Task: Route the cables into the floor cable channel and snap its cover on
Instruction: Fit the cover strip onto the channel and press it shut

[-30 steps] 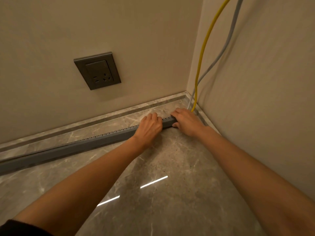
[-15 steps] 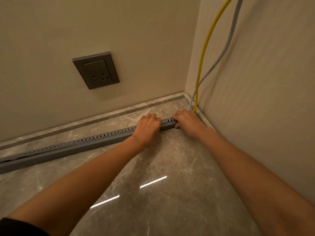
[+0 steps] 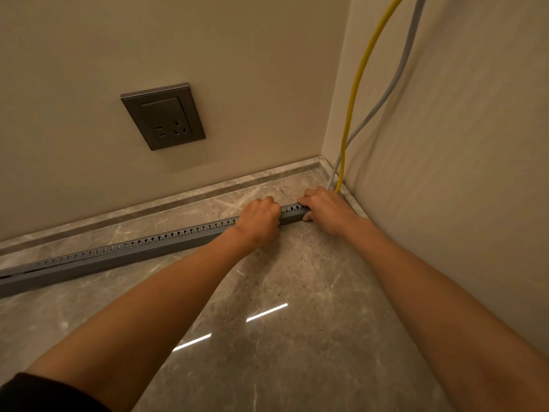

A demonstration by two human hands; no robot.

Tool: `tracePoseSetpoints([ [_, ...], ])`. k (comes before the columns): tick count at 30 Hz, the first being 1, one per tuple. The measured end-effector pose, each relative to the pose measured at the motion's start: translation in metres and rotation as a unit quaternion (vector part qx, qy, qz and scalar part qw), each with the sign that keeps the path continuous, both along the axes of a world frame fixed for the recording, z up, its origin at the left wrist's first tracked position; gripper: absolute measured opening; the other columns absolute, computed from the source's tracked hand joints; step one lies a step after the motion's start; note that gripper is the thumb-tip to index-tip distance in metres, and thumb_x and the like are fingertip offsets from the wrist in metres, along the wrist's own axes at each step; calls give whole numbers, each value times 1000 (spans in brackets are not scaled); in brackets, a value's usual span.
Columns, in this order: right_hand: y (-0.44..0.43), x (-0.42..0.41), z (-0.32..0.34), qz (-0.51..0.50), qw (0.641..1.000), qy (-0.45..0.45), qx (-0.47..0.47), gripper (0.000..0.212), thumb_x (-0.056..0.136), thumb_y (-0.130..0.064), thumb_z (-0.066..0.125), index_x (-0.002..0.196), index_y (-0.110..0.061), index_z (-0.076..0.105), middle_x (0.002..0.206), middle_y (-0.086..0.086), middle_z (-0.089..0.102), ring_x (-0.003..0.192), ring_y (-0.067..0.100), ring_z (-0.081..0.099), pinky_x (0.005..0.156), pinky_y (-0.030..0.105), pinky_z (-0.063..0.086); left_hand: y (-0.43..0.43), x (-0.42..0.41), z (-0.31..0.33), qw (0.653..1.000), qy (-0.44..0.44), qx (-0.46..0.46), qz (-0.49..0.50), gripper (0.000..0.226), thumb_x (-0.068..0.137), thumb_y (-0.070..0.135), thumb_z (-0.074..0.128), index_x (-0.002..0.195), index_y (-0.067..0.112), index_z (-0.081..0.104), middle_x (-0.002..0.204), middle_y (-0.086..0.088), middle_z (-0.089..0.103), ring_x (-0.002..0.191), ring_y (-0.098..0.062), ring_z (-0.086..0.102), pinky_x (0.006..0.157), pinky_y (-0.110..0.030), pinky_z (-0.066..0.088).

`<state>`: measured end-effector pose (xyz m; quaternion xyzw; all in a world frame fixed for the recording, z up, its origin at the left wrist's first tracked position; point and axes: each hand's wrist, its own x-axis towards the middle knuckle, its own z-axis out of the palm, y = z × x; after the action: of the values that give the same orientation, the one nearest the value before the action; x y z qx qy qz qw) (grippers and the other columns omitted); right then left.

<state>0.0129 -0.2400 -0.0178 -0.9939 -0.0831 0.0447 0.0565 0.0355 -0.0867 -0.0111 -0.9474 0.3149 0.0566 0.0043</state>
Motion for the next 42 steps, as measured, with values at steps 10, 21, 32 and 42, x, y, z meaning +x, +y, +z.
tracePoseSetpoints([
  [10, 2, -3, 5, 2, 1000, -9, -1, 27, 87, -14, 58, 113, -7, 60, 112, 13, 58, 107, 28, 51, 81, 34, 40, 2, 4, -1, 1000, -1, -7, -12, 25, 87, 15, 54, 106, 1, 59, 108, -17, 59, 93, -33, 57, 74, -38, 45],
  [21, 22, -6, 8, -59, 997, -6, -48, 25, 90, -10, 53, 114, -3, 59, 118, 17, 58, 110, 32, 55, 86, 38, 46, 33, 3, -4, 993, 63, -86, 56, 26, 89, 21, 54, 110, 4, 57, 112, -16, 57, 98, -32, 55, 79, -40, 46],
  [32, 99, 1, -2, 3, 996, 44, 72, 38, 83, -25, 65, 116, -8, 56, 121, 14, 52, 112, 30, 48, 94, 41, 42, 116, 6, 1, 988, 102, -24, 110, 36, 81, 30, 65, 109, 10, 56, 111, -14, 57, 98, -27, 54, 78, -34, 44],
  [42, 110, -2, -13, 46, 999, 9, 14, 38, 91, -26, 55, 119, -2, 46, 124, 16, 48, 116, 30, 43, 97, 40, 38, 117, -8, -16, 999, 5, -3, 51, 33, 88, 24, 53, 113, 3, 45, 116, -18, 53, 104, -32, 51, 87, -39, 42],
])
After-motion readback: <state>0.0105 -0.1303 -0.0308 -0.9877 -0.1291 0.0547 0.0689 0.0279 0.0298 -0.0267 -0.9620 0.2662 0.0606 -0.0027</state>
